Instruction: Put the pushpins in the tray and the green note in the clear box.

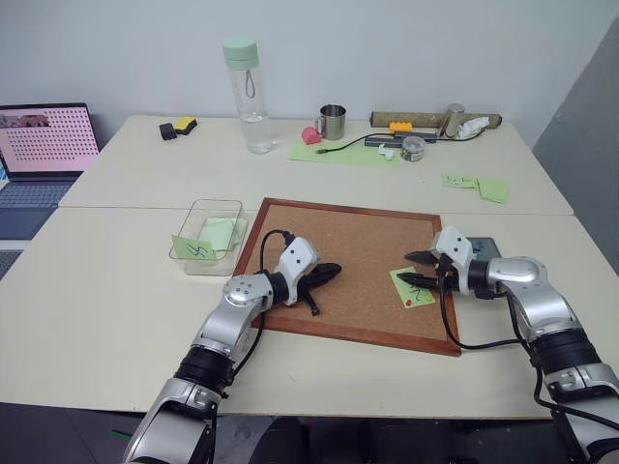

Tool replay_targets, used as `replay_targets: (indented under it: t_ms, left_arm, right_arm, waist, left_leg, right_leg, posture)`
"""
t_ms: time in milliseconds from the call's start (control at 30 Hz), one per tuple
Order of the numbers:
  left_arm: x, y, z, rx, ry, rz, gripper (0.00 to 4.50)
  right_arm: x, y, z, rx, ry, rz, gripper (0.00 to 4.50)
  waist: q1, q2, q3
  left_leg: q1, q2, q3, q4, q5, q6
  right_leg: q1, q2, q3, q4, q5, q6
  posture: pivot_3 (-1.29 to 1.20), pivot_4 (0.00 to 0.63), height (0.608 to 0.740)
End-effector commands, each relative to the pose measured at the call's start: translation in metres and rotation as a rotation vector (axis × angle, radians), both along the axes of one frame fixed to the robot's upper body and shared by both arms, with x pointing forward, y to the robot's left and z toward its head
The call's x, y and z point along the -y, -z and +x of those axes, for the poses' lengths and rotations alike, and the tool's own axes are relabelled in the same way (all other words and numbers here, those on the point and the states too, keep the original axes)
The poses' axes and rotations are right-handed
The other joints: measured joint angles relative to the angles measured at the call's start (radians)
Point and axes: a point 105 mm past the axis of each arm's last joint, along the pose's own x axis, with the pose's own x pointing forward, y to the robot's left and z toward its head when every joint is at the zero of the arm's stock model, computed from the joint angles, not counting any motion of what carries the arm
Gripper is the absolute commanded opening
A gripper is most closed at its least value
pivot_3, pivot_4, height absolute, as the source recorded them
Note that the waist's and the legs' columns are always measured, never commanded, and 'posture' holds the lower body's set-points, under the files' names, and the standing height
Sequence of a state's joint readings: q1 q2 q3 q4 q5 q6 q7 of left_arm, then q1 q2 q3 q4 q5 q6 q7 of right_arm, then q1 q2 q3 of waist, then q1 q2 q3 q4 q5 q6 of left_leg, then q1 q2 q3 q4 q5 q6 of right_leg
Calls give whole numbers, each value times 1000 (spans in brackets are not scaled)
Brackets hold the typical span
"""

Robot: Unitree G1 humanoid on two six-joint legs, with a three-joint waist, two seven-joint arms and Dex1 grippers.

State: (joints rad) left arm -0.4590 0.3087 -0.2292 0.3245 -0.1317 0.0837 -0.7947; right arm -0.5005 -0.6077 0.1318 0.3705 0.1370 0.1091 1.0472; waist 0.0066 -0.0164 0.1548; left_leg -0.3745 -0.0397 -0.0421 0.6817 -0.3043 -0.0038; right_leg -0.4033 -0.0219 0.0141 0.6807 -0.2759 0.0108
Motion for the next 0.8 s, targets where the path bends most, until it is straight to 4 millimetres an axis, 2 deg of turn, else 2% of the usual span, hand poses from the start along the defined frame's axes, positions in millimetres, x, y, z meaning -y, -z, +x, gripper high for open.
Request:
replay_targets:
  t_ms: [33,233,300,800]
  left_arm:
    - [-7,23,-4,-72,-30,50,0]
    - [-8,22,-4,-70,-30,54,0]
    - [-8,22,-3,-70,-34,54,0]
    - [-5,30,-9,-106,-39,50,0]
  right_arm:
    - [-2,-11,2,33,-16,28,1534]
    - [-4,-13,1,31,-22,53,252]
    - [-5,-15,0,32,-28,58,31]
    - [-5,-48,-3,49,14,187,31]
  waist:
    - [0,0,0]
    - [-2,0,0]
    - [-2,0,0]
    - [-7,1,-1]
  left_leg:
    - [0,0,0,0,0,0]
    - [0,0,0,0,0,0]
    - [0,0,0,0,0,0]
    - [0,0,0,-1,0,0]
  right_leg:
    - [0,0,0,0,0,0]
    - [0,0,0,0,0,0]
    - [0,0,0,0,0,0]
    - [0,0,0,0,0,0]
  posture:
    - [0,150,740]
    - [0,150,740]
    - [0,150,740]
    - [0,150,740]
